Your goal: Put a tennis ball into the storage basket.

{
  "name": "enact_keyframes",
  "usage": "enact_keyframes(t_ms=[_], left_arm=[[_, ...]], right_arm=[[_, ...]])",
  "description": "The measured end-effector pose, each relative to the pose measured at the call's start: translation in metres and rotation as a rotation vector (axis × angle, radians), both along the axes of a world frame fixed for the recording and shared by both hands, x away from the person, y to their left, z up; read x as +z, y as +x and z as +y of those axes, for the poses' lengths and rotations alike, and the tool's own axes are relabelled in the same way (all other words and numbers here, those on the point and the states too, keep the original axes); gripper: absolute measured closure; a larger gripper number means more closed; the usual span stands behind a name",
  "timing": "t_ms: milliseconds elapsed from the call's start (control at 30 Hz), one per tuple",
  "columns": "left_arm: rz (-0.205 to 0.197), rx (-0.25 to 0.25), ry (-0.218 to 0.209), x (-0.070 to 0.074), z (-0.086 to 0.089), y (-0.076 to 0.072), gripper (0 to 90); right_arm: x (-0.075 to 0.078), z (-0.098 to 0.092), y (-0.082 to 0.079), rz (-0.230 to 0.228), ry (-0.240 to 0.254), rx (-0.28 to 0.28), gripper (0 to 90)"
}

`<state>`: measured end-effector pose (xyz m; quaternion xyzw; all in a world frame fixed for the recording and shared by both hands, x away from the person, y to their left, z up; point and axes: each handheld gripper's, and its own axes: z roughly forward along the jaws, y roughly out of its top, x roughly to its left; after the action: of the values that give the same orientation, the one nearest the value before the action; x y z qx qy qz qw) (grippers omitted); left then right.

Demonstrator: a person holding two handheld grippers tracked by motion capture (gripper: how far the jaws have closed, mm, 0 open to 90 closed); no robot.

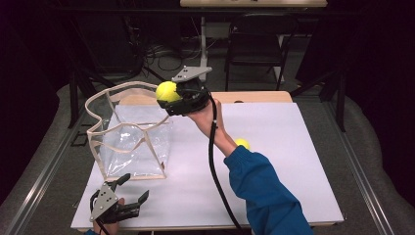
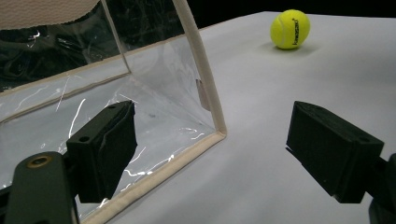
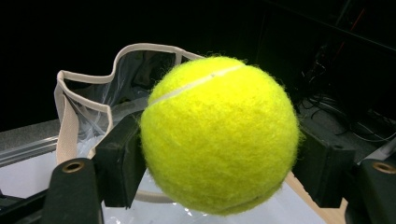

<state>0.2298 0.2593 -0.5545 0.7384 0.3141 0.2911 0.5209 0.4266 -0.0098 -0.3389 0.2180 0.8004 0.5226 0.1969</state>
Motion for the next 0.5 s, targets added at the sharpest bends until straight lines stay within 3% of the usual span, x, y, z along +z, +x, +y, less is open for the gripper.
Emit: enact_keyframes(t_ms=[500], left_arm=[[0.002,0.000,0.001,-0.0004,-0.0002,0.0006,15.8]], right_arm=[[-0.0060,0.0083,0.0100,0.013,-0.019,-0.009,26.2]])
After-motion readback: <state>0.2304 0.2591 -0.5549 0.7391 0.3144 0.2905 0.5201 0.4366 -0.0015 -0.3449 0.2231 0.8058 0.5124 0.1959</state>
